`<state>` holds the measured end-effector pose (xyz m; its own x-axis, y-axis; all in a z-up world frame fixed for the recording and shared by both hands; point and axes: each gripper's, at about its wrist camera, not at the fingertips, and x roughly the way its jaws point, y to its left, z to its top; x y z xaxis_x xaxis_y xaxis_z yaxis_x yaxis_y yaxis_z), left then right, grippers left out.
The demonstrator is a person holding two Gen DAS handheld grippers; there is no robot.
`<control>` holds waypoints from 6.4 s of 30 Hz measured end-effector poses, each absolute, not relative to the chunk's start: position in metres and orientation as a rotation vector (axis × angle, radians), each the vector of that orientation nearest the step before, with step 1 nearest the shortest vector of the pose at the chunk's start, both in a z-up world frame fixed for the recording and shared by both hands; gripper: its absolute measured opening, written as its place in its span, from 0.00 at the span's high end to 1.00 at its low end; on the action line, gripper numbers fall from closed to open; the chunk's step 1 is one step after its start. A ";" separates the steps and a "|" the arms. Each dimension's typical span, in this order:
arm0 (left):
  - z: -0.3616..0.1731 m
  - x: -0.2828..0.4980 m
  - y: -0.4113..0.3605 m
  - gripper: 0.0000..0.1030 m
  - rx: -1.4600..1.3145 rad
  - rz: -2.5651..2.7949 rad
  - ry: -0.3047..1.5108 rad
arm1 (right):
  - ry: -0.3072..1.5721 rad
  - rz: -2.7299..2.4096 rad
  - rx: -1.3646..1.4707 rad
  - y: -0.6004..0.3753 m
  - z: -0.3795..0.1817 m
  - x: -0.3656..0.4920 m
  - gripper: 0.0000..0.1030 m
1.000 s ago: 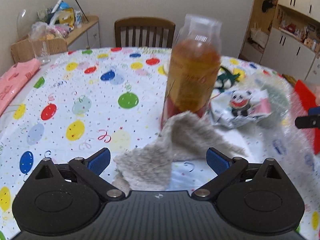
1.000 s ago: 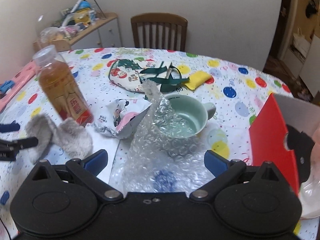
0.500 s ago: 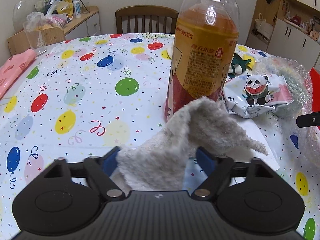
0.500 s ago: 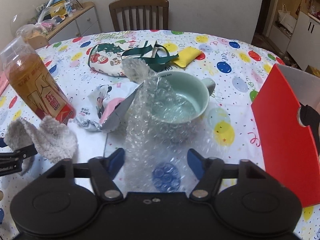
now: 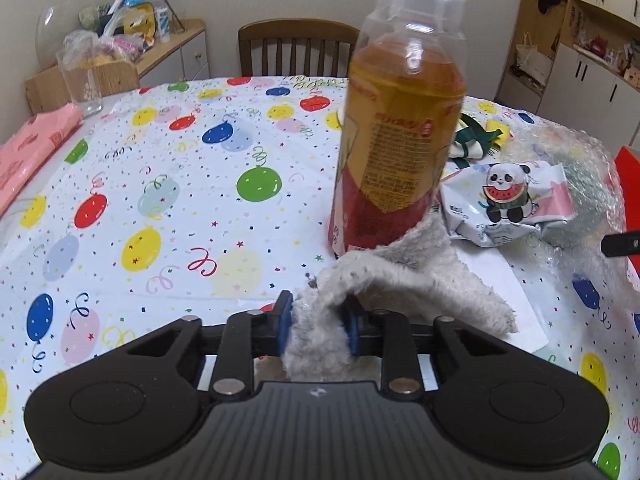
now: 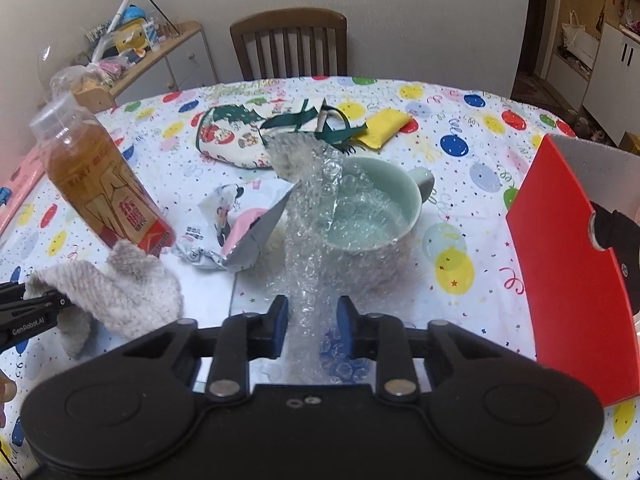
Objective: Organize soft objects
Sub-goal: 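Grasp the grey towel with the left tool while the right tool grasps the bubble wrap, then carry the grey towel and bubble wrap over the shoebox with both tools, then open the left tool over the box while the right tool releases the bubble wrap, then move both open tools back over the tissue and panda snack bag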
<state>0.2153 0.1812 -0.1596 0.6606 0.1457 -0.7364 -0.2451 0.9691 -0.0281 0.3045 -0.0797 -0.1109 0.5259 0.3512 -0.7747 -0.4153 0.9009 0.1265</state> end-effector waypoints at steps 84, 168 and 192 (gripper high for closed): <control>-0.050 0.386 -0.229 0.87 -0.022 -0.258 0.707 | 0.758 0.312 0.130 -0.443 -0.055 0.346 0.95; -0.016 0.264 -0.094 0.15 -0.125 -0.190 0.717 | 0.656 0.641 -0.033 -0.333 0.001 0.278 0.02; -0.089 0.229 0.054 0.02 -0.144 0.026 0.718 | 0.748 0.768 -0.100 -0.178 -0.027 0.278 0.04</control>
